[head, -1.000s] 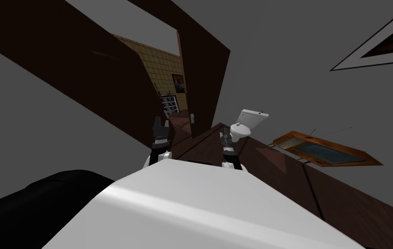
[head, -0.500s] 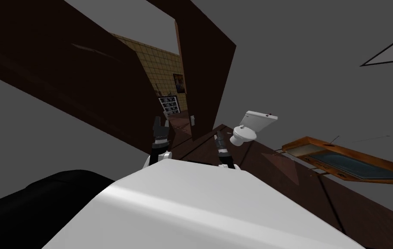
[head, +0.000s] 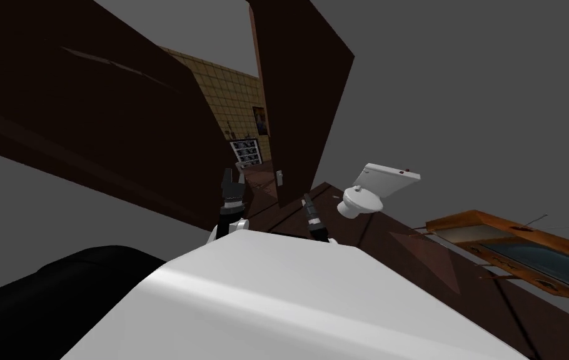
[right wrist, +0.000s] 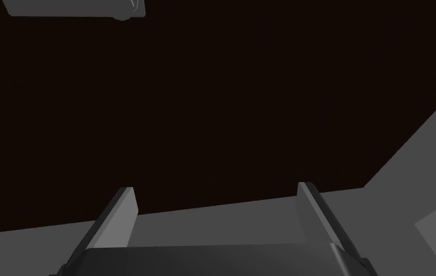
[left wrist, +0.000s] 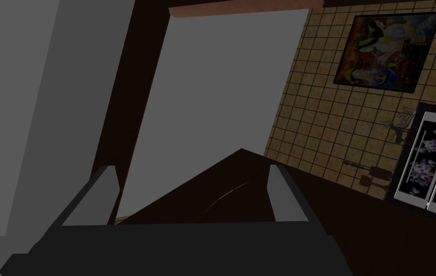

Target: Push the door open

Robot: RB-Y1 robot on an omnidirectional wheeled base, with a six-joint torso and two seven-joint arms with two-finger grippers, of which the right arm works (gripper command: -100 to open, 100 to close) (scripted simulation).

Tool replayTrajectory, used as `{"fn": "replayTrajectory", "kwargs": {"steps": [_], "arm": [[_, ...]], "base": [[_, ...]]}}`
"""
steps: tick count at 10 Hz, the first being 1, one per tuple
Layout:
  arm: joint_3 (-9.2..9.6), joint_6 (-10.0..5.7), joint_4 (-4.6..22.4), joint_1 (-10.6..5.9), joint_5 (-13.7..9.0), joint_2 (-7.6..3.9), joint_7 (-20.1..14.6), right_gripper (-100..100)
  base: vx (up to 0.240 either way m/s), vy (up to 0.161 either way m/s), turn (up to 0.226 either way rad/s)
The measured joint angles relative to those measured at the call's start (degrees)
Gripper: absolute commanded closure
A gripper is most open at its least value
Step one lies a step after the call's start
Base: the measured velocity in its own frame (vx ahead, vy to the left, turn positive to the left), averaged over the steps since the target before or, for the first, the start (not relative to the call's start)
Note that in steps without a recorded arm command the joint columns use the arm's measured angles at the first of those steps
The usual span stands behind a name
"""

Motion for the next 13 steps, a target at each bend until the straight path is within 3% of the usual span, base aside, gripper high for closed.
{"fn": "replayTrajectory", "kwargs": {"steps": [3,6,8,10,13], "arm": [[2.84,-1.07,3.67,-0.08,2.73,-0.28,-1.73,-100],[5.85,-0.89,6.16,-0.30,5.52,-1.13,-4.11,-100],[7.49,-1.59,9.44,-1.29,7.29,-0.95,-5.35,-100],[9.74,-0.24,8.99,-1.05,9.00,-1.83,-6.92,-100],[11.60,-0.96,11.92,-1.27,10.91,-1.69,-8.17,-100]], "base": [[0.197,-0.002,0.055],[0.246,-0.017,0.056],[0.227,-0.010,0.048],[0.279,-0.003,0.042],[0.243,-0.044,0.033]]}}
